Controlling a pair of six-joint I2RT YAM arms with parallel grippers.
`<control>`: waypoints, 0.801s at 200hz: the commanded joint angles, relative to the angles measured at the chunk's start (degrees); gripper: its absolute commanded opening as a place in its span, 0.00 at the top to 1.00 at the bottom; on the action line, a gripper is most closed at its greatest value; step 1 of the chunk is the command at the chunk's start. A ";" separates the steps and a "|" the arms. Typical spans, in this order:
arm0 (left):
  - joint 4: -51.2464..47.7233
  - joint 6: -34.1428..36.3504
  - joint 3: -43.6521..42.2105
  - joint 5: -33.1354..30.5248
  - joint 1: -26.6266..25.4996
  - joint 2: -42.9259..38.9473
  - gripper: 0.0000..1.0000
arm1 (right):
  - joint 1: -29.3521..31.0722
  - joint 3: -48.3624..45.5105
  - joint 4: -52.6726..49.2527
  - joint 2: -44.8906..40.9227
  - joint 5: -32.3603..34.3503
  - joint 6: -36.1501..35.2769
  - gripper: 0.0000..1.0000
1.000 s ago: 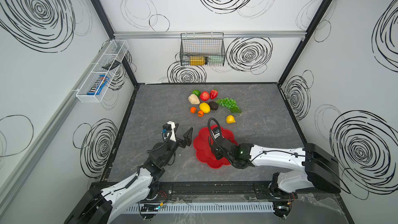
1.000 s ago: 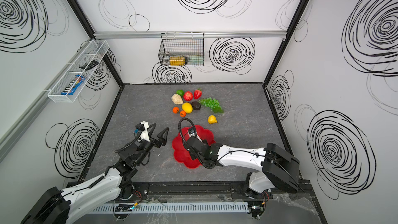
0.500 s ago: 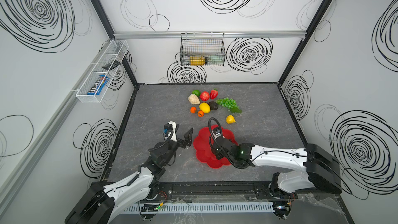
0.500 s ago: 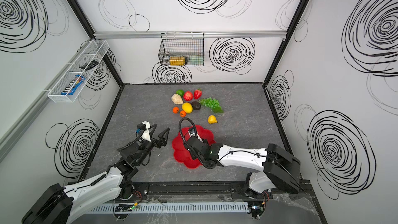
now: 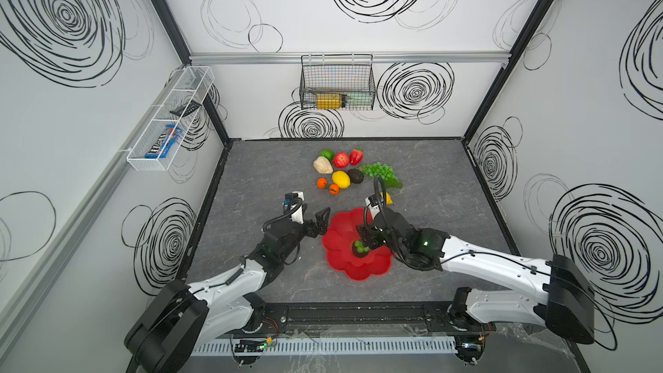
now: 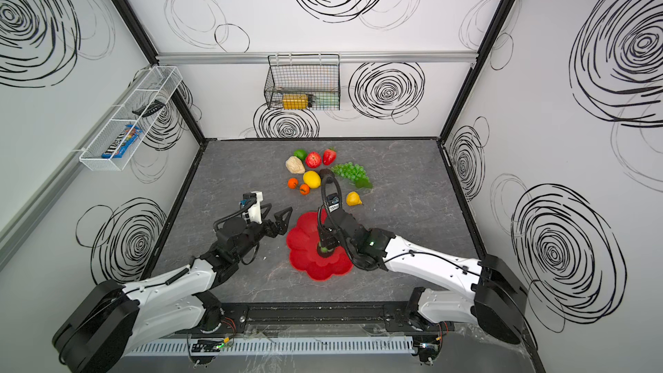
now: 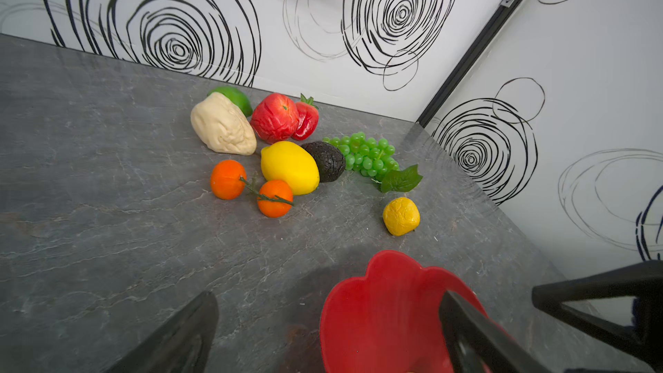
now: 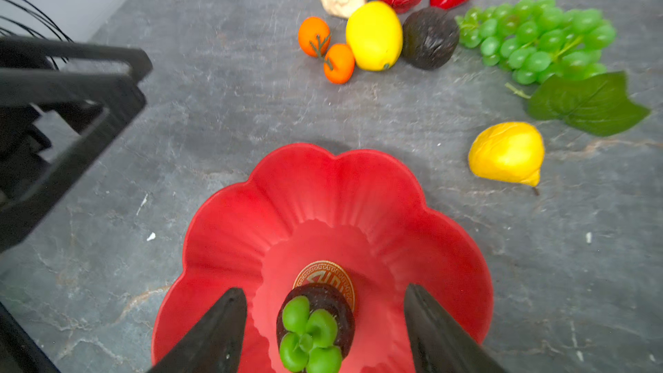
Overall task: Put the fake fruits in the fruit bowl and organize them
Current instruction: 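Open the right gripper to release the mangosteen while the left gripper draws back, then reach the left gripper to the yellow lemon among the fruits and grasp it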
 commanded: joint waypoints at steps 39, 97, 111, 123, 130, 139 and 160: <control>-23.28 -1.44 24.15 -1.80 -2.26 14.63 0.02 | -9.09 -4.99 2.64 -9.67 -7.20 -0.86 0.22; -43.12 1.18 49.90 -5.69 -2.07 36.93 0.09 | -10.73 -12.48 5.31 -18.73 -8.71 1.12 0.20; -48.03 1.73 55.89 -5.96 -1.55 41.50 0.12 | -10.79 -13.56 5.01 -20.27 -9.14 1.49 0.19; -50.11 1.65 59.25 -5.95 -0.93 44.22 0.13 | -10.78 -14.36 4.79 -21.38 -9.86 1.77 0.19; -51.09 1.47 60.85 -5.99 -0.58 45.46 0.13 | -10.88 -14.79 4.69 -21.84 -10.11 1.90 0.19; -52.29 1.28 62.87 -6.43 -0.30 46.96 0.13 | -10.87 -15.36 4.57 -22.48 -10.36 2.20 0.19; -55.74 1.27 67.48 -9.03 -0.03 50.31 0.12 | -10.91 -16.42 4.44 -23.97 -10.85 2.53 0.19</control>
